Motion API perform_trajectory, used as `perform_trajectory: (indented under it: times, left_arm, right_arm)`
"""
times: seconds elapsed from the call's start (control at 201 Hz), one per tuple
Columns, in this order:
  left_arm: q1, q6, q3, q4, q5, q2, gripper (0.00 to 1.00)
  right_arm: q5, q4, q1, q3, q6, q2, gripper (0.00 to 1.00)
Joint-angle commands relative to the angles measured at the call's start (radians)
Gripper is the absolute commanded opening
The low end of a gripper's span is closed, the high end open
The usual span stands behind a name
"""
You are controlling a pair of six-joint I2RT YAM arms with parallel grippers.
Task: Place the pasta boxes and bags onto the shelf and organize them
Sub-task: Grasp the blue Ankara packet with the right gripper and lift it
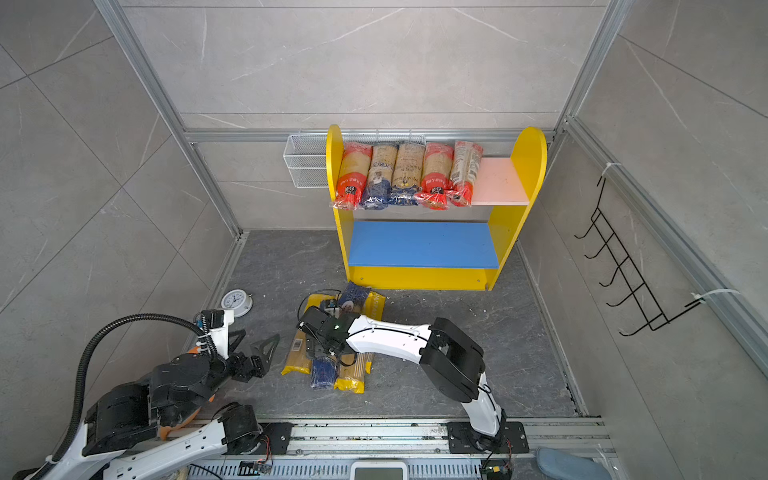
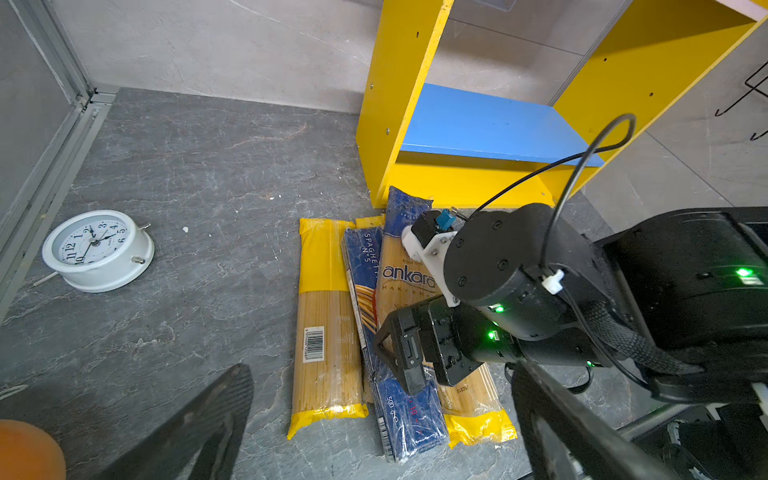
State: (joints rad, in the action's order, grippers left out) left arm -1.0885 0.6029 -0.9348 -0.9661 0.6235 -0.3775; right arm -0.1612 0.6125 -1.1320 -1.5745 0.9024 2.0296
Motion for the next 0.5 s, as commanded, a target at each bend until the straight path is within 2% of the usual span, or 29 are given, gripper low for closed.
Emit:
perform_trajectory:
  times: [0.0,0.095,0.114,0.164,0.224,0.393,0.448,0.493]
  left_arm:
    - [0.002,-0.002,-0.011,-0.015,0.016,0.025,1.00]
    - [0.002,-0.001,-0.014,-0.032,0.021,0.051,1.00]
    - [0.002,0.000,-0.013,-0.035,0.022,0.056,1.00]
    - [0.002,0.004,-0.012,-0.044,0.027,0.072,1.00]
    - [0.002,0.005,-0.008,-0.051,0.031,0.089,1.00]
    - [0.001,0.006,-0.008,-0.056,0.028,0.113,1.00]
    - [0.001,0.005,-0.010,-0.054,0.028,0.112,1.00]
    - [0.002,0.004,-0.010,-0.054,0.027,0.108,1.00]
  right_arm:
    - [-0.029,0.048,-0.001,-0.026,0.032,0.055,0.98]
    - [-0.029,0.050,0.000,-0.037,0.026,0.065,0.92]
    - [-0.032,0.052,-0.001,-0.039,0.024,0.065,0.88]
    - [-0.038,0.054,-0.001,-0.038,0.021,0.059,0.68]
    - [-0.055,0.065,0.000,-0.035,0.018,0.048,0.50]
    - [-0.070,0.098,0.000,-0.020,-0.009,0.001,0.17]
    - [-0.071,0.102,0.000,-0.002,-0.015,-0.019,0.01]
    - [-0.073,0.104,-0.001,0.015,-0.021,-0.037,0.00]
